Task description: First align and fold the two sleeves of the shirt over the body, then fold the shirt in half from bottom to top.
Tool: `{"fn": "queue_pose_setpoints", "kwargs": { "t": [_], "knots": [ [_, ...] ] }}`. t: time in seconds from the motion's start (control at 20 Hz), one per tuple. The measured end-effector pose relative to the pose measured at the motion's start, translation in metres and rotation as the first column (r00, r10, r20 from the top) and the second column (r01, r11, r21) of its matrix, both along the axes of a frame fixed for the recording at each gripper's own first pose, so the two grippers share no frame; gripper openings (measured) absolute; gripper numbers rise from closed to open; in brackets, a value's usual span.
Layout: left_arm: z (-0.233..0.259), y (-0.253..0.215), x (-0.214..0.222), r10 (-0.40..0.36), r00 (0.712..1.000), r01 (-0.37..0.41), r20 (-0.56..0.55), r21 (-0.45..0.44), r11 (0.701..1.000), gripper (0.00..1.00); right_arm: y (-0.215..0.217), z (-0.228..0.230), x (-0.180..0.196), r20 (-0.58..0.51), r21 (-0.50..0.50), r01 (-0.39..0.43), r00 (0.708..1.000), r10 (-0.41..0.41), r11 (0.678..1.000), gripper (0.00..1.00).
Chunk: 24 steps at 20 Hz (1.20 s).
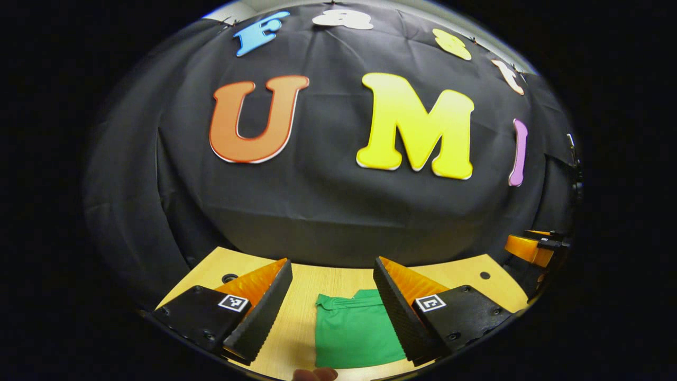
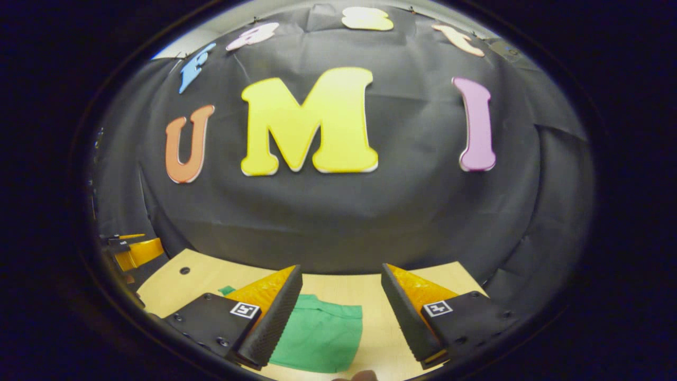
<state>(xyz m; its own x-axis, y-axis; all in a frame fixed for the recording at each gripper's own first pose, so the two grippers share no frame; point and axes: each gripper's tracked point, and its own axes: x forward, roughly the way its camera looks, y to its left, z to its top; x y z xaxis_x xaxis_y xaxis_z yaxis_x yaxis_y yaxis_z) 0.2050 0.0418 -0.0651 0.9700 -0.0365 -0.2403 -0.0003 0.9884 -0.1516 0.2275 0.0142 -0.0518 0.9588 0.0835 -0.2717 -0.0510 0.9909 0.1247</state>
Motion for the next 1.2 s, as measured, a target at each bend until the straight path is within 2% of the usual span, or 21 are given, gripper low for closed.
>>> {"fn": "queue_pose_setpoints", "kwargs": {
  "t": [0.1, 0.25, 0.3, 0.35, 0.4, 0.55, 0.6, 0.65, 0.7, 0.75, 0.8, 0.85, 0.95, 1.0, 1.05, 1.2],
  "knots": [
    [0.032, 0.000, -0.028, 0.006, 0.998, -0.007, 0.056, 0.028, 1.000, 0.98, 0.001, 0.036, -0.032, 0.066, -0.005, 0.020, 0.998, -0.020, 1.000, 0.92],
    [0.075, -0.006, -0.075, 0.006, 0.992, -0.011, 0.128, 0.042, 0.999, 0.98, 0.001, 0.077, -0.084, 0.149, 0.020, 0.050, 0.988, -0.052, 0.999, 0.92],
    [0.083, -0.007, -0.094, 0.004, 0.989, -0.010, 0.147, 0.041, 0.999, 0.89, -0.001, 0.090, -0.102, 0.173, 0.029, 0.062, 0.983, -0.066, 0.998, 0.92],
    [0.092, -0.010, -0.110, 0.001, 0.987, -0.008, 0.160, 0.041, 0.999, 0.98, 0.000, 0.100, -0.117, 0.205, 0.030, 0.067, 0.976, -0.071, 0.997, 0.96],
    [0.100, -0.011, -0.125, 0.003, 0.984, -0.011, 0.179, 0.045, 0.999, 0.98, 0.000, 0.109, -0.130, 0.235, 0.026, 0.078, 0.969, -0.082, 0.997, 0.92],
    [0.110, -0.013, -0.162, 0.020, 0.977, -0.031, 0.210, 0.052, 0.998, 0.98, 0.004, 0.121, -0.168, 0.287, 0.020, 0.094, 0.953, -0.095, 0.995, 0.96],
    [0.111, -0.015, -0.172, 0.024, 0.976, -0.035, 0.217, 0.046, 0.998, 0.89, 0.007, 0.125, -0.181, 0.295, 0.018, 0.091, 0.951, -0.093, 0.996, 0.92],
    [0.110, -0.016, -0.181, 0.026, 0.975, -0.036, 0.222, 0.040, 0.999, 1.00, 0.008, 0.127, -0.194, 0.300, 0.014, 0.100, 0.949, -0.100, 0.995, 0.92],
    [0.108, -0.019, -0.189, 0.019, 0.975, -0.028, 0.220, 0.038, 0.999, 0.98, 0.009, 0.128, -0.203, 0.309, 0.011, 0.105, 0.945, -0.103, 0.994, 0.92],
    [0.106, -0.019, -0.196, 0.016, 0.976, -0.026, 0.216, 0.043, 0.999, 1.00, 0.014, 0.130, -0.210, 0.319, 0.006, 0.100, 0.943, -0.097, 0.995, 0.92],
    [0.106, -0.017, -0.200, 0.018, 0.975, -0.030, 0.219, 0.055, 0.998, 0.89, 0.020, 0.130, -0.219, 0.326, -0.004, 0.093, 0.942, -0.087, 0.996, 0.92],
    [0.106, -0.016, -0.205, 0.019, 0.974, -0.035, 0.225, 0.067, 0.997, 0.98, 0.026, 0.125, -0.224, 0.324, -0.018, 0.082, 0.943, -0.072, 0.996, 0.92],
    [0.106, -0.020, -0.217, 0.010, 0.973, -0.026, 0.230, 0.070, 0.997, 0.98, 0.035, 0.116, -0.230, 0.301, -0.038, 0.059, 0.953, -0.045, 0.997, 0.92],
    [0.106, -0.021, -0.220, 0.010, 0.973, -0.027, 0.232, 0.069, 0.997, 0.89, 0.038, 0.112, -0.231, 0.281, -0.038, 0.056, 0.959, -0.043, 0.998, 0.92],
    [0.104, -0.021, -0.221, 0.012, 0.973, -0.027, 0.229, 0.063, 0.998, 0.98, 0.043, 0.107, -0.234, 0.263, -0.031, 0.053, 0.964, -0.043, 0.998, 0.92],
    [0.097, -0.022, -0.223, 0.014, 0.976, -0.029, 0.216, 0.067, 0.997, 0.98, 0.051, 0.110, -0.232, 0.263, -0.021, 0.041, 0.964, -0.034, 0.999, 0.92]
  ]
}}
